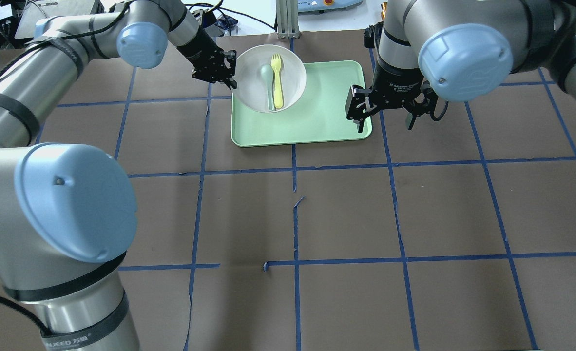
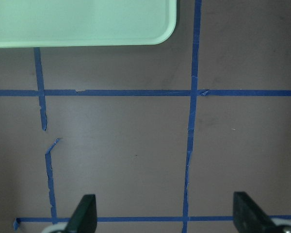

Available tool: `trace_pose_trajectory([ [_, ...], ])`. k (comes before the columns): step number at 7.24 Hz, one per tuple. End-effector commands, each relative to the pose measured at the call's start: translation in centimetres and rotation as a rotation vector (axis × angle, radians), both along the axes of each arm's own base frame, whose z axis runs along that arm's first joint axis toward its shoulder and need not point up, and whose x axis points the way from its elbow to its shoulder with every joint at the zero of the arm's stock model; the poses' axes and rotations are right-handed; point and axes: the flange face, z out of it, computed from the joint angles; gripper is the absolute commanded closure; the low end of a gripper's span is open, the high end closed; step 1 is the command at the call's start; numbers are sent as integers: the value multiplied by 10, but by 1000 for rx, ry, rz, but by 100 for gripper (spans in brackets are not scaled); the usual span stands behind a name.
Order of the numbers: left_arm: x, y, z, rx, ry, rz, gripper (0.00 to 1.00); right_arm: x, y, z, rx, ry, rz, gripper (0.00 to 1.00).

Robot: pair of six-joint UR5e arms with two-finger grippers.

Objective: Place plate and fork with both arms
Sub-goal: 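Lift the plate with the left gripper and carry it onto the green tray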

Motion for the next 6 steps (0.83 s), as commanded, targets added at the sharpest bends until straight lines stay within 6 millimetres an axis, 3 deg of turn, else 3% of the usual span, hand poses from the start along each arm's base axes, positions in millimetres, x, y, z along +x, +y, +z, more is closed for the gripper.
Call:
trace_pose_trajectory([
  [1, -37, -4, -37, 35, 6, -53, 100, 2, 1, 0, 1, -1, 3, 0],
  [6, -50, 5, -50, 77, 12, -73, 100, 0, -1, 0, -8, -2, 0, 0],
])
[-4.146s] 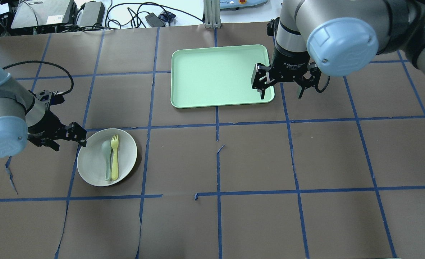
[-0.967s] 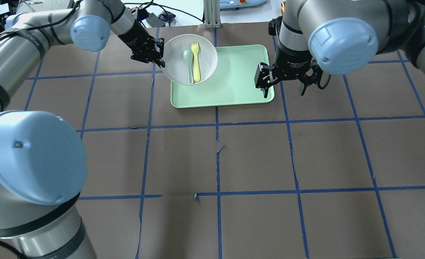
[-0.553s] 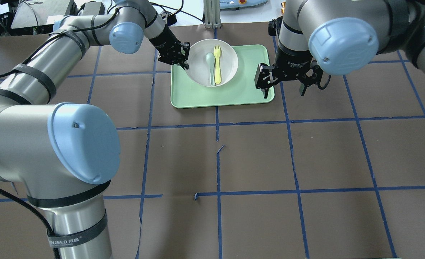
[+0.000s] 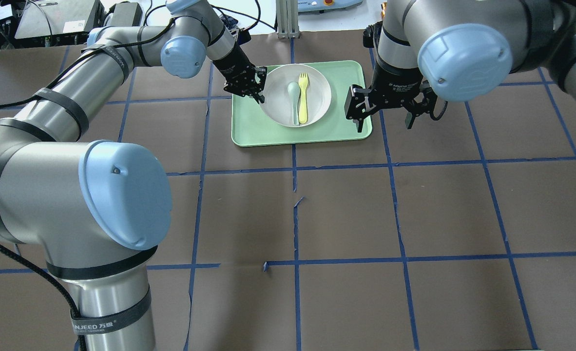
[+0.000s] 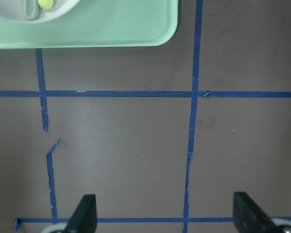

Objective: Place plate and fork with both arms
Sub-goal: 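Lift the plate with the left gripper and carry it onto the green tray, then open the left gripper and raise it away from the plate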

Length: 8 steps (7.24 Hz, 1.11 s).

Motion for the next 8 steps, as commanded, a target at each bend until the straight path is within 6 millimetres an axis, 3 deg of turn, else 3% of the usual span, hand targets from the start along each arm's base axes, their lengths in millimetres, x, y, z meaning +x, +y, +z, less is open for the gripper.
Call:
trace_pose_trajectory([
  [1, -17, 6, -5, -1, 16, -24, 100, 0, -1, 0, -5, -2, -1, 0],
  [2, -18, 7, -6, -6, 19, -42, 100, 0, -1, 0, -6, -2, -1, 0],
  [3, -20, 10, -12, -6, 16, -65, 55, -1, -2, 1, -11, -2, 1, 0],
  [5, -20, 6, -4, -92, 17, -78, 9, 0, -4, 3, -17, -12, 0, 0],
  [6, -17, 10, 17, -103, 2, -76, 0, 1, -11, 5, -54, -16, 0, 0],
  [7, -1, 19, 41, -85, -130, -82, 0, 2, -21, -3, -86, -20, -3, 0],
  [8, 17, 38, 81, -44, -253, -93, 0, 5, -39, -11, -127, -32, -16, 0],
])
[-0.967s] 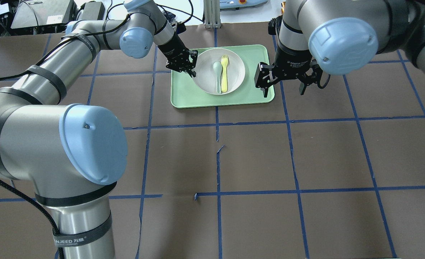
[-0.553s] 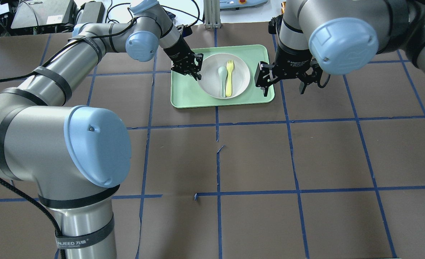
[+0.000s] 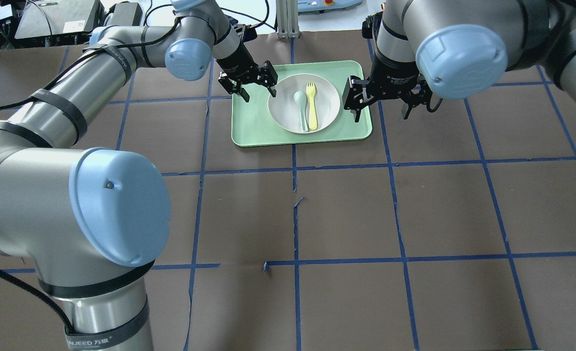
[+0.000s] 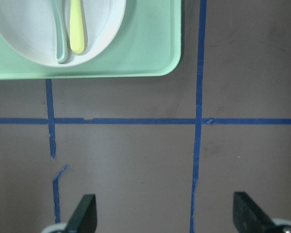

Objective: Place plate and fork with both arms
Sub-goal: 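Open the left gripper and raise it away from the plate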

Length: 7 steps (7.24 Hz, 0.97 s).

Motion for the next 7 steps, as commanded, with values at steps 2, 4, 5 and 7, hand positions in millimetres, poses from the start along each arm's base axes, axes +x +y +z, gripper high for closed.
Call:
trace_pose_trajectory([
  [2, 45, 79, 145, 113, -244, -3, 0, 8, -55, -27, -120, -23, -14, 0],
  [4, 72, 111, 188, 151, -276, 28, 0, 16, -100, -49, -217, -41, -56, 9],
  [5, 98, 113, 189, 123, -307, 67, 0, 18, -111, -59, -220, -43, -50, 24],
  [7, 103, 128, 185, 113, -306, 80, 0, 38, -134, -111, -205, -64, -27, 47],
])
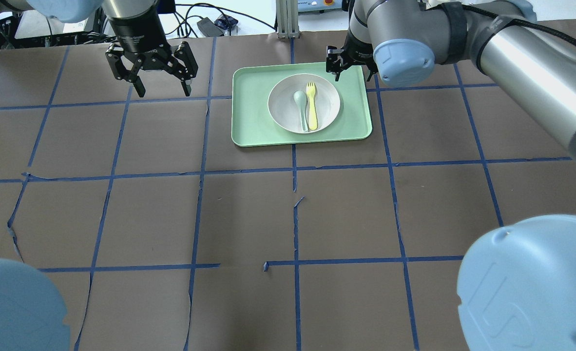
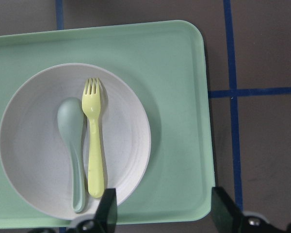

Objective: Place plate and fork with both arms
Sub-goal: 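Lower the right gripper into the plate and grasp the yellow fork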

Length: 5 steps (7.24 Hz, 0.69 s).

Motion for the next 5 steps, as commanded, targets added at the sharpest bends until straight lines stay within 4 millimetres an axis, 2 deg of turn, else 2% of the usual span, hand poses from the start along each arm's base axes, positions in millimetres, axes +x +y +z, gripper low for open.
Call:
trace_pose_trajectory([
  [1, 6, 15, -7, -20, -7, 10, 0, 24, -22, -50, 22, -9, 31, 47],
  [2, 6, 19, -12, -29, -5, 11, 0, 31, -24, -62, 34, -8, 38, 51],
  [5, 5, 27, -20, -27, -7, 2, 0, 49, -28, -100, 71, -14, 60, 52],
])
